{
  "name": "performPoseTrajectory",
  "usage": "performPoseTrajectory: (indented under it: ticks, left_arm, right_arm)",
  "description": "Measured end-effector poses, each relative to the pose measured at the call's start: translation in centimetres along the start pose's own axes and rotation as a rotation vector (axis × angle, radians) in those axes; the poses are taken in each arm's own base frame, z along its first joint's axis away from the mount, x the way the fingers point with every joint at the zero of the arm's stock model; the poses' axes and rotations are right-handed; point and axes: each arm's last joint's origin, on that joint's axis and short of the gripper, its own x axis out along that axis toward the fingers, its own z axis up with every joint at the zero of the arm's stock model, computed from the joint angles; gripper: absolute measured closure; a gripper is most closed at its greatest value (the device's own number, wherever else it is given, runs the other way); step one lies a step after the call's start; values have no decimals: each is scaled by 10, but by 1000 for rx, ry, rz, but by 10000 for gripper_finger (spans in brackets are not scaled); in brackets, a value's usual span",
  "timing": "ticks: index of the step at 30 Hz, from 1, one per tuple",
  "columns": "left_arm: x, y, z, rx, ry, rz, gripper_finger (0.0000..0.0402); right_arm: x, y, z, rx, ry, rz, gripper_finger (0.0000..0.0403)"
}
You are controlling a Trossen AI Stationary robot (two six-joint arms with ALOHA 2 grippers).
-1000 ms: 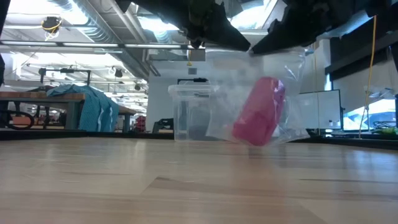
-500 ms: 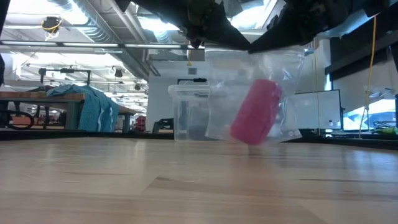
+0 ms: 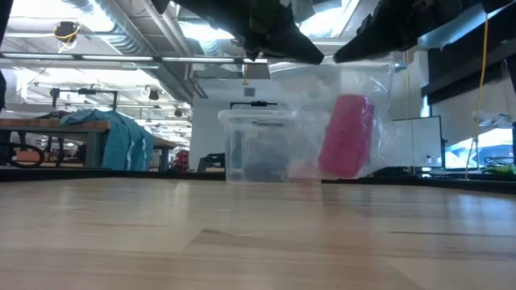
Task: Roll bandage
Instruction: Close the transparent zip lock bag
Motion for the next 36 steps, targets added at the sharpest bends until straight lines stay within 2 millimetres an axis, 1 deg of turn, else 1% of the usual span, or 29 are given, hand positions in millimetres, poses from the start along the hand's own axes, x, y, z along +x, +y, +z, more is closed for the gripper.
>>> performPoseTrajectory:
  ticks: [6,10,15,19,23,26,28,33,36]
  left_arm:
    - [0,0,-1,7,16,0,401]
    - [0,1,-7,21,64,11,401]
    - [0,1,-10,28,96,39,401]
    - [0,2,-9,28,96,41,401]
    - [-1,0,-10,29,90,40,398]
    - [-1,-2,-11,17,89,42,386]
    - [-1,-1,-8,-9,92,44,372]
    - [-3,1,7,-52,120,48,312]
    - [-13,4,17,-39,190,41,278]
  right_arm:
    - [-11,-3,-2,13,36,0,373]
    - [-23,-7,-4,33,67,1,368]
    - [-36,-11,-7,54,101,1,371]
    - [-40,-12,-8,82,110,4,369]
    - [-37,-10,-7,138,103,24,359]
    - [-31,-8,-9,172,122,18,340]
    - [-27,-7,-11,174,139,14,320]
    - [-23,-7,-13,181,155,-41,251]
    - [-24,-9,-13,138,150,-95,214]
